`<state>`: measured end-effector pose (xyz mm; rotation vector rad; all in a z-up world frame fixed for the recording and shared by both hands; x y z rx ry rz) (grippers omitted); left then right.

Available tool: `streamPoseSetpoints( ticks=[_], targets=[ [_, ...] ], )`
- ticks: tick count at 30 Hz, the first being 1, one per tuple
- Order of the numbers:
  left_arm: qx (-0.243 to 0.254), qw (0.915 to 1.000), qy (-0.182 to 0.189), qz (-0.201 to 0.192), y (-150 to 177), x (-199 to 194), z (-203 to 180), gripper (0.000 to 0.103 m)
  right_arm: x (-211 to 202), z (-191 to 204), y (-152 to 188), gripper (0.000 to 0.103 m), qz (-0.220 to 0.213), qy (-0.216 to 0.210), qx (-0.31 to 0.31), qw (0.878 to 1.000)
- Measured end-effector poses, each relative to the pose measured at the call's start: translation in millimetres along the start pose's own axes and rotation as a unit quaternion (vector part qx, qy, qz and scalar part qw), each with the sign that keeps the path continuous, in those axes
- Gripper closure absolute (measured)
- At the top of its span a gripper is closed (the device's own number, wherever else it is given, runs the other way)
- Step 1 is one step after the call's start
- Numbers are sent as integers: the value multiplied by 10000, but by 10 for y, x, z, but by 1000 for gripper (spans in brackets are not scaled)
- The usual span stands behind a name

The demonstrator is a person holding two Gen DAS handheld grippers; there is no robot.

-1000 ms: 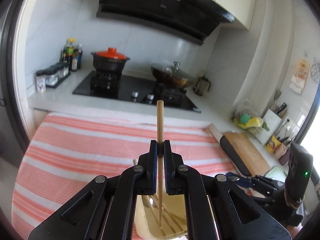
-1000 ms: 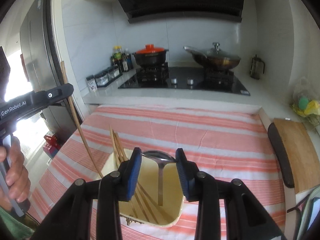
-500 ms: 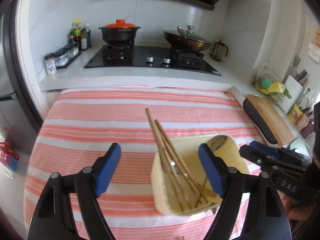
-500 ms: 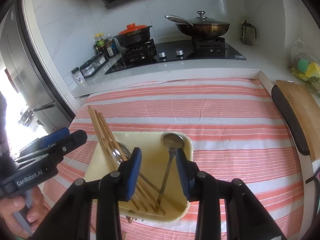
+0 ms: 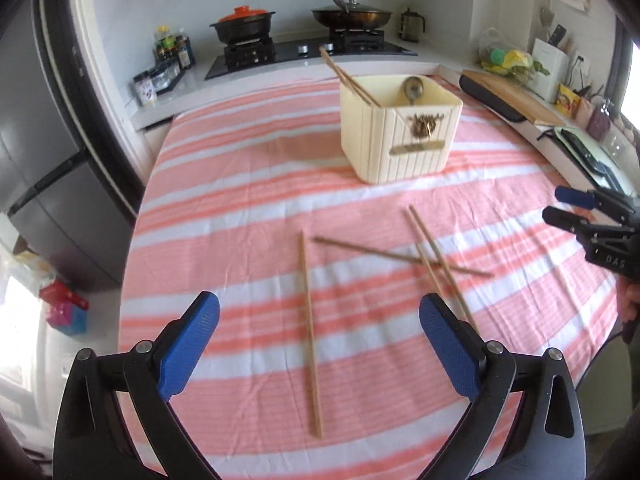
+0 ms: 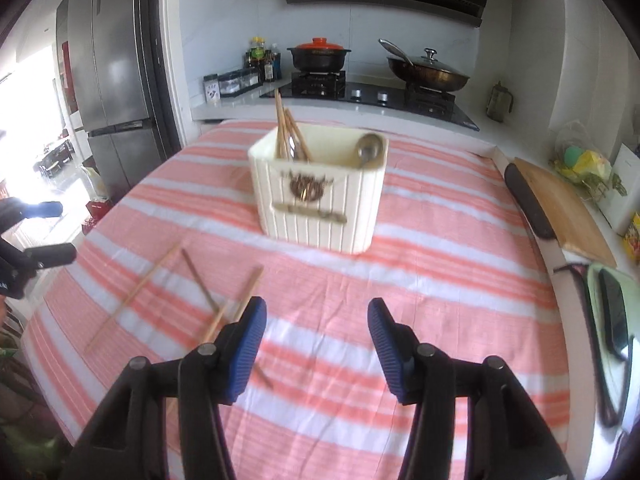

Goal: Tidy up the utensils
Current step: 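Withdraw both open tools back over the remaining chopsticks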

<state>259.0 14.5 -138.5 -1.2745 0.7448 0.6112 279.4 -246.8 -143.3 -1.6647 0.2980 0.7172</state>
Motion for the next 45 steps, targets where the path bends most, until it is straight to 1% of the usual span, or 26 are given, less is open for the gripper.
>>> streamPoseSetpoints(
  ticks=[2, 4, 6, 8, 10, 12, 14, 15, 16, 18, 21, 23, 24, 26, 28, 32, 37, 39, 41, 42, 45],
  targets=[
    [-233, 9996, 78, 115, 334, 70, -46, 3, 16, 109, 427, 49, 64, 46, 206, 9998],
    [-400, 9991, 32, 110, 565, 174, -97, 3, 47, 197, 807, 49, 110, 68, 545, 9984],
    [-452, 9989, -112, 92, 696, 264, -162, 3, 96, 259, 1060, 49, 134, 80, 794, 9967],
    [-563, 9984, 8, 72, 755, 310, -231, 3, 141, 321, 1214, 49, 179, -1, 936, 9954],
    [-690, 9973, 231, 103, 773, 331, -295, 3, 193, 415, 1238, 49, 248, -158, 894, 9956],
    [-771, 9964, 337, 130, 784, 330, -338, 3, 208, 509, 1183, 50, 226, -287, 769, 9964],
    [-806, 9962, 321, 84, 775, 298, -344, 3, 242, 609, 1079, 58, 214, -538, 675, 9960],
    [-824, 9961, 315, 65, 771, 282, -342, 3, 272, 660, 1036, 64, 228, -640, 658, 9955],
    [-845, 9959, 320, 56, 773, 269, -339, 3, 315, 693, 978, 67, 248, -727, 660, 9949],
    [-892, 9955, 330, 53, 785, 244, -326, 3, 434, 733, 878, 69, 314, -842, 672, 9937],
    [-929, 9952, 296, 60, 820, 222, -304, 3, 670, 802, 802, 72, 533, -859, 505, 9936],
    [-925, 9953, 278, 90, 844, 219, -300, 3, 850, 815, 811, 79, 776, -762, 375, 9934],
    [-915, 9954, 265, 90, 852, 216, -300, 3, 905, 805, 812, 88, 818, -668, 343, 9938],
    [-895, 9957, 212, 86, 864, 212, -291, 3, 902, 762, 784, 96, 778, -459, 332, 9954],
    [-900, 9957, 200, 82, 866, 211, -289, 3, 838, 655, 803, 96, 709, -334, 565, 9953],
    [-883, 9954, 352, 92, 812, 237, -364, 3, 664, 332, 981, 96, 639, 42, 962, 9933],
    [-634, 9954, 710, 71, 644, 257, -658, 3, 327, -103, 1285, 96, 635, 726, 1152, 9886],
    [-486, 9958, 771, 63, 581, 298, -817, 3, 201, -302, 1396, 96, 641, 1021, 1270, 9845],
    [-316, 9968, 734, 64, 540, 392, -980, 3, 122, -470, 1467, 96, 634, 1225, 1350, 9812],
    [-207, 9975, 674, 84, 534, 459, -1061, 3, 88, -522, 1494, 96, 614, 1261, 1407, 9801],
    [71, 9990, 365, 265, 571, 701, -1207, 3, 38, -581, 1536, 95, 539, 1201, 1555, 9790]
  ],
)
Point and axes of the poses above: each gripper's, at about its wrist camera, not at the fingertips, and x roughly the way its jaws point, z to its left, y to its underside, the point moved 7 cm from there along x, roughly the way its jaws point, and after that the axes turned 7 degrees about -y, right-handed, at the moved point
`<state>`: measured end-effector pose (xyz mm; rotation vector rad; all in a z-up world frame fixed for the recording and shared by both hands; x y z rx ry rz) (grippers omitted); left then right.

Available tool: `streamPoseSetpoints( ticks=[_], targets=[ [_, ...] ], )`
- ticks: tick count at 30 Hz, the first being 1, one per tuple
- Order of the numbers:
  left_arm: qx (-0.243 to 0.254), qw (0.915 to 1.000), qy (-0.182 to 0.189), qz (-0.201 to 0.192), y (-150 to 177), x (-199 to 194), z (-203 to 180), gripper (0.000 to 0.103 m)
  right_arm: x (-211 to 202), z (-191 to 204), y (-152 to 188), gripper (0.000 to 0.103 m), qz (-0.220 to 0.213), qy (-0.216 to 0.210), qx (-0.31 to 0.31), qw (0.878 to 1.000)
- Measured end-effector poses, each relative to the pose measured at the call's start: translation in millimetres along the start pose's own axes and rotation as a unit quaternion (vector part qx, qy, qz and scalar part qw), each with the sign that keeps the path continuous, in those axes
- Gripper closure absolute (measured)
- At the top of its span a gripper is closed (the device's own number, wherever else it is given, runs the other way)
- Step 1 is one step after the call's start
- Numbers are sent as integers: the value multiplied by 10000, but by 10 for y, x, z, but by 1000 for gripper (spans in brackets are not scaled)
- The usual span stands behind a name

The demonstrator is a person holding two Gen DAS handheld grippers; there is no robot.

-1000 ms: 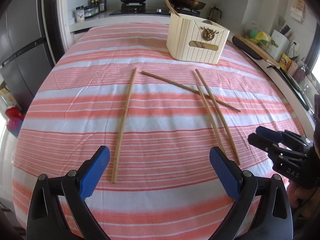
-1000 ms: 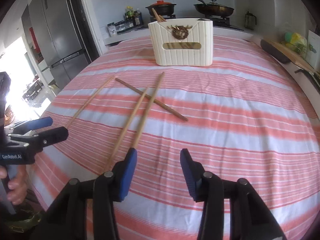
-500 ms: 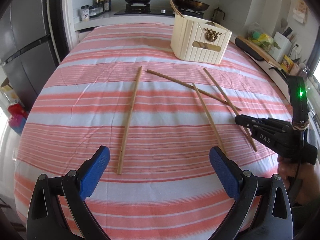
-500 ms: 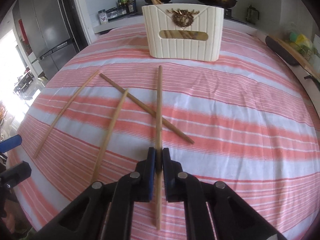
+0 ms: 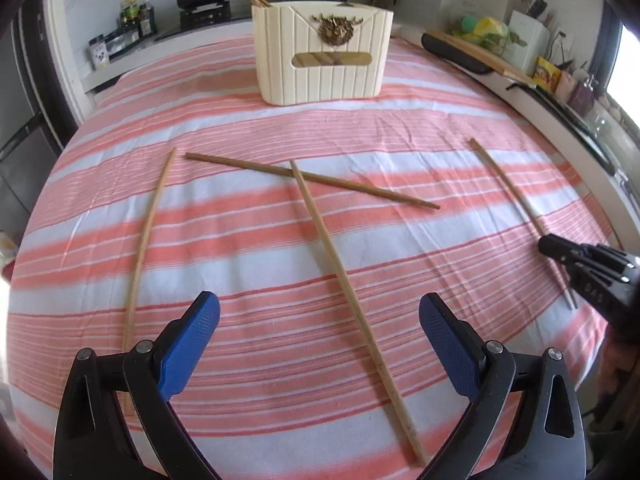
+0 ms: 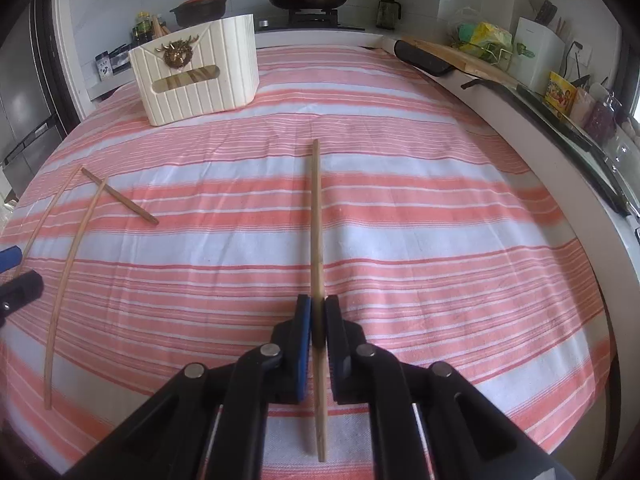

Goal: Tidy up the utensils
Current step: 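Withdraw both open tools back over the remaining chopsticks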

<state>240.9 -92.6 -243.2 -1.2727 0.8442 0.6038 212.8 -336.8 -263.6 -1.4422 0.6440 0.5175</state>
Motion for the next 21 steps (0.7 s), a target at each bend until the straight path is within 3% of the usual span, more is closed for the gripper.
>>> streamPoseSetpoints(
  ticks=[2, 4, 6, 15, 21],
  targets=[
    [64, 9996, -236, 162, 54, 136, 22, 3, -11, 8, -6, 92, -14, -51, 54, 10000],
    [-25, 9994, -266, 205, 90, 186, 100, 2, -9, 52, -12, 73, -4, -153, 55, 9999],
    [-150, 9991, -315, 238, 99, 185, 213, 2, -22, 95, -10, 64, -17, -205, 13, 9998],
    [-378, 9980, -366, 340, 152, 171, 562, 3, -29, 155, 61, 55, -60, -189, -70, 9998],
    [-595, 9980, -36, 199, 82, -47, 783, 3, -26, 177, 64, 54, -89, -183, -90, 9998]
  ],
)
Point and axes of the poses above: each gripper's, at about its wrist camera, not at the fingertips, and x roughly the way its jaws point, z to its left, y to its underside, the point moved 7 cm from there along x, roughly the way its jaws point, and after that the axes turned 7 degrees about -y, right-handed, at the moved point
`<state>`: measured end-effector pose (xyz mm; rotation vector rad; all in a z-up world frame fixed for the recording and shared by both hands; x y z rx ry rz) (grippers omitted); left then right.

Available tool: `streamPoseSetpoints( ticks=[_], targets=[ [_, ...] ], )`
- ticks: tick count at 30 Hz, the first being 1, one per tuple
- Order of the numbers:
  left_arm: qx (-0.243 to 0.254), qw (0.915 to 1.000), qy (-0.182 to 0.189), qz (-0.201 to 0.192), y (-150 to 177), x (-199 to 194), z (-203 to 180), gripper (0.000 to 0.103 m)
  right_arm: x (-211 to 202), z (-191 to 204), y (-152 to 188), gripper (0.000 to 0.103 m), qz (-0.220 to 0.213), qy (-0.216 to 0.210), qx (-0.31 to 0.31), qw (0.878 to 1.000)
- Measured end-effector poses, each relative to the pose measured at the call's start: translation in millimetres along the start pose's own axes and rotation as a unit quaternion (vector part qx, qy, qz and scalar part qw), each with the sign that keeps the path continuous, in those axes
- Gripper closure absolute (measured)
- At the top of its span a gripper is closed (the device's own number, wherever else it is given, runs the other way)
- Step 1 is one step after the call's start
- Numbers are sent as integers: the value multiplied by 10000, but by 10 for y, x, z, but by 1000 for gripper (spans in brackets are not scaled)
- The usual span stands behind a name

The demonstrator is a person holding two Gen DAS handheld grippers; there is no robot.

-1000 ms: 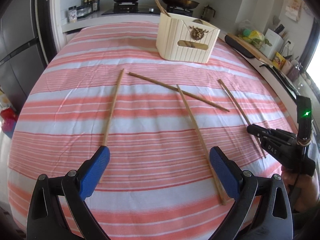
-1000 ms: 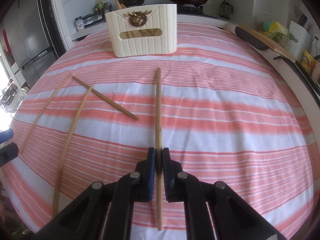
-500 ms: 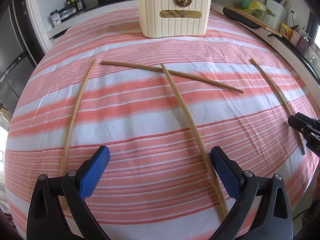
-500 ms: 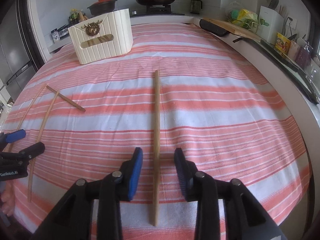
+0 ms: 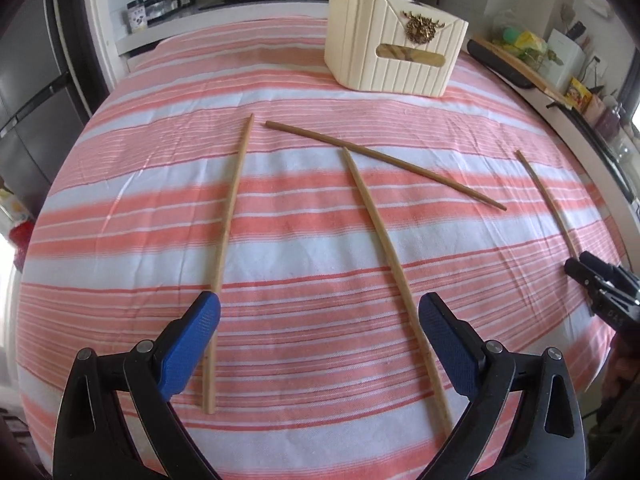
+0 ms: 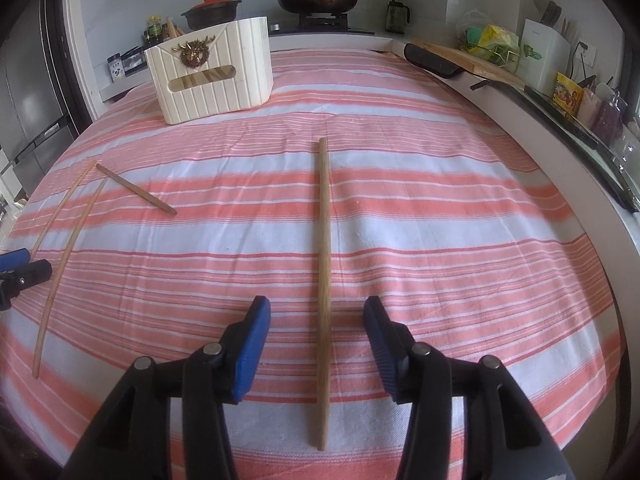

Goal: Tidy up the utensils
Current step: 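Withdraw both open tools back over the remaining chopsticks, then lower both tools and grasp a wooden chopstick with each tool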

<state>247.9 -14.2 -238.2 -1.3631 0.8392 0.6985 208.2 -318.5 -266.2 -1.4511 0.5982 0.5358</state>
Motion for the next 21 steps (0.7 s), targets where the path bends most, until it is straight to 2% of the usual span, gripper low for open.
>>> streamPoseSetpoints(
  ticks=[4, 8, 13, 19, 21],
  targets=[
    [-98, 9998, -84, -127, -147, -69, 308, 3, -3, -1, -4, 54, 99, -59, 7, 9999],
    [-44, 9998, -178, 77, -179, 64, 567, 4, -19, -34, -41, 53, 394, -331, 68, 9987],
    [226, 9987, -399, 243, -169, 241, 714, 5, -118, -97, -116, 53, 557, -342, -145, 9978],
    [100, 9985, -337, 426, -167, 468, 813, 5, -96, -156, -118, 53, 713, -418, -89, 9965],
    [119, 9985, -383, 369, -171, 489, 816, 4, -53, -110, -101, 53, 766, -482, -150, 9958]
  ],
)
Point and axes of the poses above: each gripper's, at about its wrist camera, not at the fingertips, and x roughly the way its jaws point, z to its left, y to its underside, the point moved 7 cm from there along x, roughly the way its jaws point, and after that the axes turned 7 degrees about -y, right-handed, at the moved point
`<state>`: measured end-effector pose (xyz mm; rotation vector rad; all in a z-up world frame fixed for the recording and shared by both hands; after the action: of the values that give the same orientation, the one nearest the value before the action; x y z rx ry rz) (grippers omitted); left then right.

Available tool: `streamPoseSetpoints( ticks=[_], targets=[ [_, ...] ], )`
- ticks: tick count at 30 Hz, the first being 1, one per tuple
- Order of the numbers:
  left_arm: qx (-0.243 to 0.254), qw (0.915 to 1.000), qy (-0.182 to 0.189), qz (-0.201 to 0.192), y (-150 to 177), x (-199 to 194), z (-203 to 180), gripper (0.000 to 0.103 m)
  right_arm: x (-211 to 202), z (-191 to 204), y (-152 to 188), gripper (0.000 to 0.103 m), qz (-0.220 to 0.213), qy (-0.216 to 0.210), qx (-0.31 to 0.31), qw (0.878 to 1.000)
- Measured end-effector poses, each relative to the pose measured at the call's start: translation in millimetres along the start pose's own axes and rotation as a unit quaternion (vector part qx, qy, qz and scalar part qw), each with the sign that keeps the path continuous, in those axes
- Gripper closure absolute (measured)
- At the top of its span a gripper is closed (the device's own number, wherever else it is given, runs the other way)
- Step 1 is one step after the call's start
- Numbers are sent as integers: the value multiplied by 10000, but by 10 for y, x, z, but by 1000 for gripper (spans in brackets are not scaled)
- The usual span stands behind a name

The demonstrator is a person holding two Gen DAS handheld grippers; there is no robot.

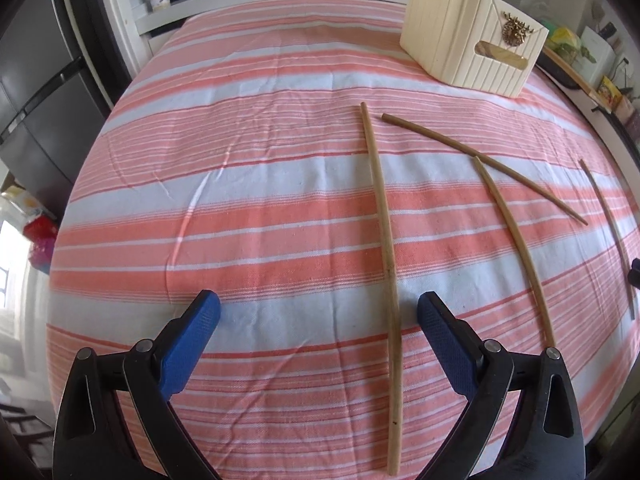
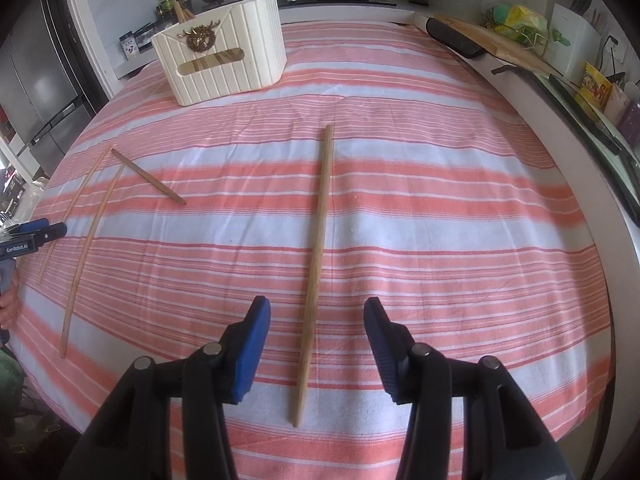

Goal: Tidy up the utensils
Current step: 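Lower both tools and grasp a wooden chopstick with each tool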

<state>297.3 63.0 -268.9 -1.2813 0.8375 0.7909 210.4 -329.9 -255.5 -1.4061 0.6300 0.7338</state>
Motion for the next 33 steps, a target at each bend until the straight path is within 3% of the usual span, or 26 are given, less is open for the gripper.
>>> streamPoseSetpoints(
  ticks=[7, 13, 22, 27, 31, 33],
  targets=[
    [138, 9999, -19, 3, -14, 36, -9, 0, 179, 93, 9, 51, 125, 261, -325, 9991],
    [224, 9997, 44, -12, -30, 55, -19, 0, 178, 65, 4, 50, 82, 87, -317, 9994],
    [216, 9996, 72, -174, -2, 38, -25, 0, 186, 79, -19, 51, 404, -6, -490, 9980],
    [442, 9987, 220, 141, -63, 73, -28, 0, 217, 74, -79, 51, 545, -99, -510, 9972],
    [630, 9963, 308, 494, -184, 135, -76, 1, 251, 29, -167, 59, 661, -166, -485, 9965],
    [669, 9956, 327, 562, -282, 161, -107, 8, 295, 12, -256, 64, 693, -205, -476, 9962]
  ],
)
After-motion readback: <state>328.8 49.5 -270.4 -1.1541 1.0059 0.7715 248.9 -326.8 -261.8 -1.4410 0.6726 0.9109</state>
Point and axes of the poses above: each gripper's, at about its wrist camera, not at the fingertips, and x roughly the way its jaws point, z to its left, y to its underside, the point moved 7 cm from there along x, roughly the way its jaws point, and after that the axes turned 7 degrees about -y, right-handed, at the moved point
